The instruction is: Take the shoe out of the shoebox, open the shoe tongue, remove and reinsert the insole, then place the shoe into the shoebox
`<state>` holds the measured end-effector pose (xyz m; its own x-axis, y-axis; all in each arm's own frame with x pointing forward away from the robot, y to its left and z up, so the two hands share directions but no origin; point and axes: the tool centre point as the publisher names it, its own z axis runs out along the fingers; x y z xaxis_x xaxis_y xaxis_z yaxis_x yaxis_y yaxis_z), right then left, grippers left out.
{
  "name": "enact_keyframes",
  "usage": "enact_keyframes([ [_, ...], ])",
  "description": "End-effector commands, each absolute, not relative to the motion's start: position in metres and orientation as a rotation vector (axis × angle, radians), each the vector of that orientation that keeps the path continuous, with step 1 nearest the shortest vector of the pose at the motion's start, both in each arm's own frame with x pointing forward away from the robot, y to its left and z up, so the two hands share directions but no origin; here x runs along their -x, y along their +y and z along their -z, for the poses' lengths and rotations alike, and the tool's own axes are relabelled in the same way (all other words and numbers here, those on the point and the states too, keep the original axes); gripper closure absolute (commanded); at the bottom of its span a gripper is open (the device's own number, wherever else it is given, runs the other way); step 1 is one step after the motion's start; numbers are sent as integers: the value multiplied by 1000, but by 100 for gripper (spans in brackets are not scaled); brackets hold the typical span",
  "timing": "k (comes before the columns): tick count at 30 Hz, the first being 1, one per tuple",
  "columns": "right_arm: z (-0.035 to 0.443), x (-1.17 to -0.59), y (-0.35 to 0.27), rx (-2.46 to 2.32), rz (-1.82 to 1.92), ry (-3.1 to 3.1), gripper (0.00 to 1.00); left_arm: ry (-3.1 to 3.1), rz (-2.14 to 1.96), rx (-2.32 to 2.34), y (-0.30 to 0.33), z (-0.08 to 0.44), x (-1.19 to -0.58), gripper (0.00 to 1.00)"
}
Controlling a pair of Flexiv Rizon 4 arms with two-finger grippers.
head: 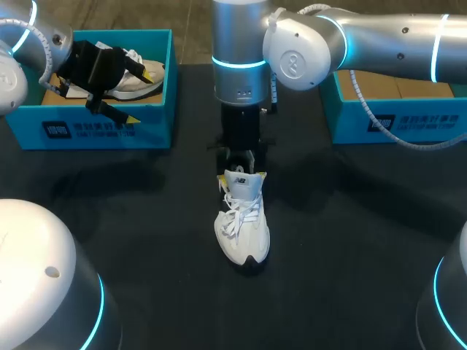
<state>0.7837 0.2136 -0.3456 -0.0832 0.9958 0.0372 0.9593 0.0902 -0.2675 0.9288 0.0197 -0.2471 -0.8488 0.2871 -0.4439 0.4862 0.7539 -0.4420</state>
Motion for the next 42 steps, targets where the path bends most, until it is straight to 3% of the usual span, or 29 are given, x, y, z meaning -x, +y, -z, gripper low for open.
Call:
enact_keyframes([
  [1, 346, -786, 216, 1968, -272, -2156, 0, 2604, 789, -594, 19, 247, -928, 0],
  [18, 321, -775, 218, 1991, -347, -2134, 0, 2604, 789, -594, 19, 247, -928, 0],
  [31, 264, -737, 233, 2162, -257, -2150, 0, 2604, 789, -594, 19, 247, -928, 0],
  [42, 258, -701, 235, 2250, -268, -2069, 0, 2604, 789, -594, 19, 247, -928, 0],
])
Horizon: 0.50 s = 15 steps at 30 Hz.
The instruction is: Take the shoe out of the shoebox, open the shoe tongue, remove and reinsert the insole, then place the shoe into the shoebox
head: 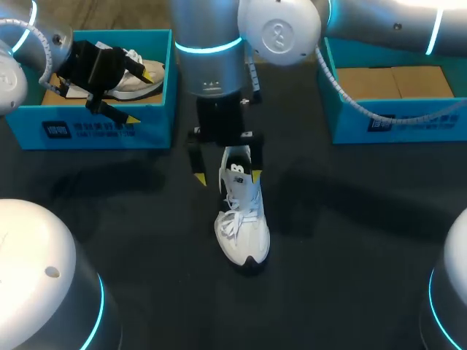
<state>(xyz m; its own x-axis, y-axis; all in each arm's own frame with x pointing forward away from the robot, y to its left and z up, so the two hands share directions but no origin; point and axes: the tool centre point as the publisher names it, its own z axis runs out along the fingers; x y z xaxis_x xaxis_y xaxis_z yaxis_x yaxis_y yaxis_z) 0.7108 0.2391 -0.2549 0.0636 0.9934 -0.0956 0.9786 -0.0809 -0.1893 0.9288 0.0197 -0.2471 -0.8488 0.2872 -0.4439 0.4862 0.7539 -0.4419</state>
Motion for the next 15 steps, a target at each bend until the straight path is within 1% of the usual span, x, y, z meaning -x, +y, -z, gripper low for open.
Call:
enact_keyframes([
  [1, 263, -697, 234, 2243, -268, -2052, 0, 2604, 789, -594, 19, 247, -928, 0],
  [9, 288, -692, 230, 2215, -263, -2009, 0, 2604, 789, -594, 19, 247, -928, 0],
  [10, 290, -691, 229, 2217, -267, -2006, 3, 2604, 789, -594, 19, 247, -928, 0],
  [11, 292, -691, 227, 2220, -268, -2002, 25, 2604, 789, -594, 19, 247, -928, 0],
  [12, 294, -690, 225, 2230, -265, -1996, 39, 2604, 789, -594, 19, 247, -928, 0],
  [13, 296, -690, 223, 2236, -262, -1992, 50, 2604, 789, -594, 19, 247, -928, 0],
  [15, 298, -690, 220, 2246, -259, -1987, 56, 2604, 789, -594, 19, 247, -928, 0],
])
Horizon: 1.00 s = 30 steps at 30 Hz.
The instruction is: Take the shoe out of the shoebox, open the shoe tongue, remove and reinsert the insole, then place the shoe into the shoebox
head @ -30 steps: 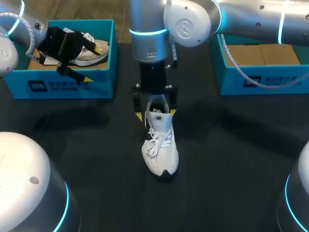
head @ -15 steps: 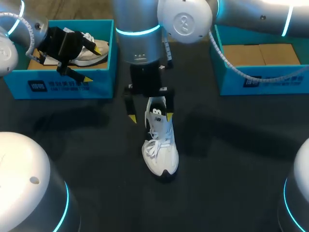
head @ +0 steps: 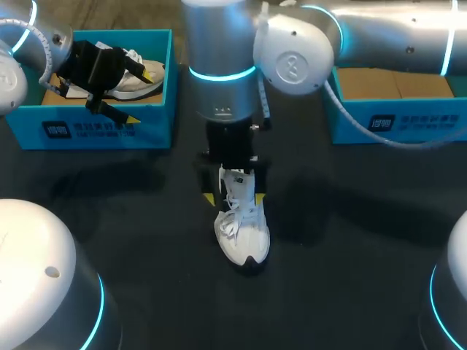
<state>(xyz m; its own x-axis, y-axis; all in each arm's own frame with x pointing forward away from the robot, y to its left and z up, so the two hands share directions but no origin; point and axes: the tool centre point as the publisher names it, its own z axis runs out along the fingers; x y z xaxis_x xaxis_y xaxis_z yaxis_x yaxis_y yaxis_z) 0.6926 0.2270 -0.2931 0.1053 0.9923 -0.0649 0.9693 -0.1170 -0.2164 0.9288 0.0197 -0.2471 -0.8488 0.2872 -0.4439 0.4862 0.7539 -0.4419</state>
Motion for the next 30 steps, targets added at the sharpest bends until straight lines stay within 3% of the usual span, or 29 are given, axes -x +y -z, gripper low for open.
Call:
enact_keyframes([
  [1, 298, -692, 218, 2246, -259, -1987, 60, 2604, 789, -594, 19, 247, -928, 0],
  [3, 299, -696, 217, 2241, -252, -1997, 70, 2604, 789, -594, 19, 247, -928, 0],
  [20, 313, -764, 213, 2100, -253, -2137, 67, 2604, 789, -594, 19, 247, -928, 0],
  [30, 303, -754, 217, 2104, -275, -2145, 65, 2604, 789, -594, 19, 247, -928, 0],
])
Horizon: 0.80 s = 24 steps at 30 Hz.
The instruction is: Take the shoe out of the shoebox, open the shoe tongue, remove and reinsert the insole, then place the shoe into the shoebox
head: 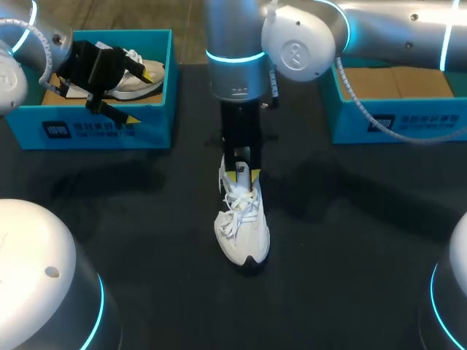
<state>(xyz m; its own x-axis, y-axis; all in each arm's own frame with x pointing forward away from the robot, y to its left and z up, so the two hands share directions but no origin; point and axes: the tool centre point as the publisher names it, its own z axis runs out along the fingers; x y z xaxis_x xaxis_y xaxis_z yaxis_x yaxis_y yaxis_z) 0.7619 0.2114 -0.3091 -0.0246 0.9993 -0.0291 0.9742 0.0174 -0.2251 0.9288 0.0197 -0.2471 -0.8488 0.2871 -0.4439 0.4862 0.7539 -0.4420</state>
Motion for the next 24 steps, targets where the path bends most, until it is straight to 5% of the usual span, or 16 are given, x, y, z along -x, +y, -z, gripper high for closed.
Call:
enact_keyframes([
  [1, 302, -752, 219, 2106, -275, -2144, 65, 2604, 789, -594, 19, 247, -928, 0],
  [24, 323, -775, 219, 2108, -319, -2138, 69, 2604, 789, -594, 19, 247, -928, 0],
])
